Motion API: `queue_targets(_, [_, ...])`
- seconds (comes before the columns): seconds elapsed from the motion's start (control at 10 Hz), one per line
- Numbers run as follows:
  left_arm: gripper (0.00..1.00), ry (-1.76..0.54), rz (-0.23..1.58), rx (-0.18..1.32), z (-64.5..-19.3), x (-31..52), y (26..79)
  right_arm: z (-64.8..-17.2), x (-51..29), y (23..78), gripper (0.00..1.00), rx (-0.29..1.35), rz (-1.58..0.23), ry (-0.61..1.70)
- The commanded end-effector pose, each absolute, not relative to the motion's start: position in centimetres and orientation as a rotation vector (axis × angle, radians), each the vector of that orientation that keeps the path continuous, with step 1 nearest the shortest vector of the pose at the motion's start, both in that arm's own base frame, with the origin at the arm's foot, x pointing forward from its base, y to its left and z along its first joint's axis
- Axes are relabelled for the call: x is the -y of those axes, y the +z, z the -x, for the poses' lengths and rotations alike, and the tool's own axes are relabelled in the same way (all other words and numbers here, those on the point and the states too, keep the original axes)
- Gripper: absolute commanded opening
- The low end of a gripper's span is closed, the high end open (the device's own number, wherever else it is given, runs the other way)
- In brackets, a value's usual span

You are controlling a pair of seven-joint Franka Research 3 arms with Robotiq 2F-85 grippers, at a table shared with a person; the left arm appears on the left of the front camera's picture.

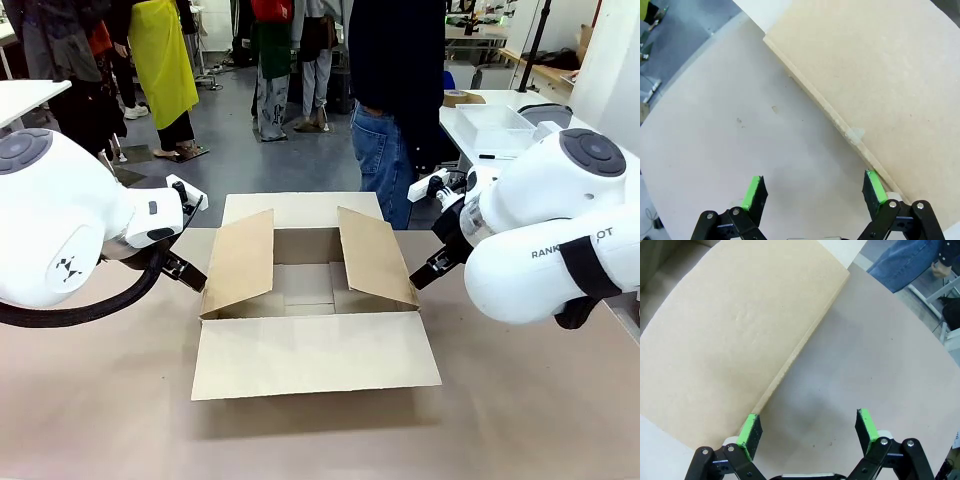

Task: Pack the gift set into the box.
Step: Place both hands on the side flaps of the Package Box and spread them outward.

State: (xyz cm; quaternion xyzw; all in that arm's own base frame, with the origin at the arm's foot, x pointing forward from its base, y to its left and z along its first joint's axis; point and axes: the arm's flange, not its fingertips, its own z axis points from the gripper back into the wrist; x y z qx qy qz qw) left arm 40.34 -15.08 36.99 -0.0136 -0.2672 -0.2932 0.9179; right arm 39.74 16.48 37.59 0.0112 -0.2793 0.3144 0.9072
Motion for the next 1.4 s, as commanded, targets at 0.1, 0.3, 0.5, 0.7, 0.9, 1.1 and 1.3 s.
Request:
queue_targets(0.1, [1.00,-0.604,0.028,0.550,-40.3,15.1,37.0,-39.7,-16.5,37.6,1.00,0.576,-0.024,0.649])
queue_targets(0.3, [1.00,-0.604,0.028,0.550,-40.3,15.1,37.0,-39.7,-16.5,37.6,1.00,0.576,-0.024,0.649])
queue_targets(0.5, [1.00,-0.603,0.028,0.550,-40.3,15.1,37.0,-39.7,-16.5,37.6,1.00,0.577,-0.023,0.649])
queue_targets(0.7, [1.00,-0.591,-0.012,0.649,-37.7,9.7,45.0,-37.2,-10.6,47.6,1.00,0.698,-0.157,0.630])
queue_targets(0.9, [1.00,-0.514,0.078,0.705,-33.5,3.3,51.8,-32.6,-4.5,54.8,1.00,0.656,-0.369,0.512])
queue_targets(1.1, [1.00,-0.608,0.433,0.738,-28.8,-0.4,54.8,-29.7,2.1,56.9,1.00,0.613,-0.563,0.162])
queue_targets(1.3, [1.00,-0.442,0.771,0.661,-28.0,-6.5,53.2,-29.1,9.6,53.6,1.00,0.527,-0.800,-0.029])
